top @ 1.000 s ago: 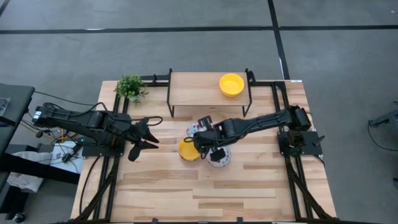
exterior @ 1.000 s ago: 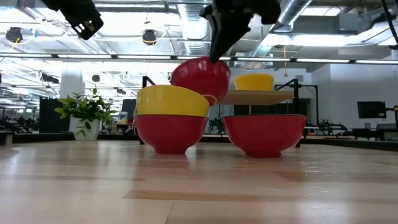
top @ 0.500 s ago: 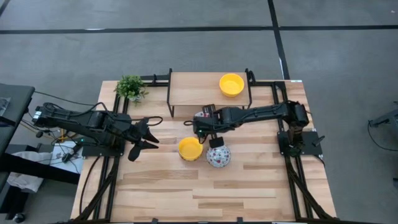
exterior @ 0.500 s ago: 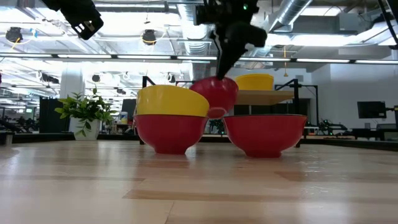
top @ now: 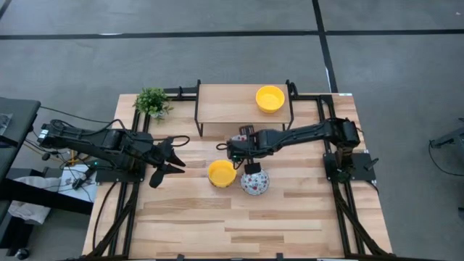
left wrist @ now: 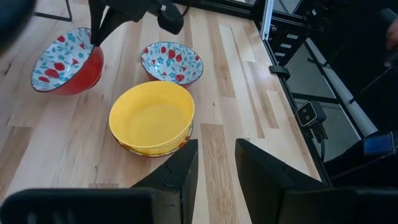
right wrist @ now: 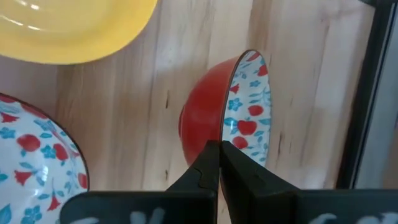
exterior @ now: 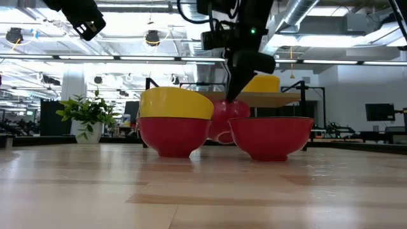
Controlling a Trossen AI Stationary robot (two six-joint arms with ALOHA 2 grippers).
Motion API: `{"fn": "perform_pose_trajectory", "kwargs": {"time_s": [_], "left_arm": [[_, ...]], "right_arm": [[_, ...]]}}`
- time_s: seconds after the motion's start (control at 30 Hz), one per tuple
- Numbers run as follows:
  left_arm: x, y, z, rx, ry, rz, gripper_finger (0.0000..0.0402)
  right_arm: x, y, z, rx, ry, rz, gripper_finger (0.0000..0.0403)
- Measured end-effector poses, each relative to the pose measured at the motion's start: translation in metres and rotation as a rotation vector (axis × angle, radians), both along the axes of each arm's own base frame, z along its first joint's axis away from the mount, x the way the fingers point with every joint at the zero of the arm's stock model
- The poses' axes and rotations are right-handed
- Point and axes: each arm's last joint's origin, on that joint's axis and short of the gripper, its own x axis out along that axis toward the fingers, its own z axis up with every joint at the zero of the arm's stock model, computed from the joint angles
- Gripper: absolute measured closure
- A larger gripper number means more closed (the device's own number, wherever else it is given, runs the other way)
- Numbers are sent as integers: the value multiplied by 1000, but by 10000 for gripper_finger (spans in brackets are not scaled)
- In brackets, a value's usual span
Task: Pick & Place Mini bowls
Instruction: Remove the red bowl from the stacked bowls
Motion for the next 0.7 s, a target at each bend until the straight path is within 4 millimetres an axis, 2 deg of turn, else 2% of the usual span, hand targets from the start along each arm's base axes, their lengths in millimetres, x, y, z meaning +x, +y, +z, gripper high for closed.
{"fn": "perform_pose_trajectory", "kwargs": {"time_s": [0.23, 0.7], "left_arm": [[0, 0, 0, 0, 0, 0, 296], [0, 0, 0, 0, 0, 0, 296]], "right_arm": [[-6, 4, -15, 15, 30, -8, 403], [-7, 17, -17, 149, 37, 27, 399]]}}
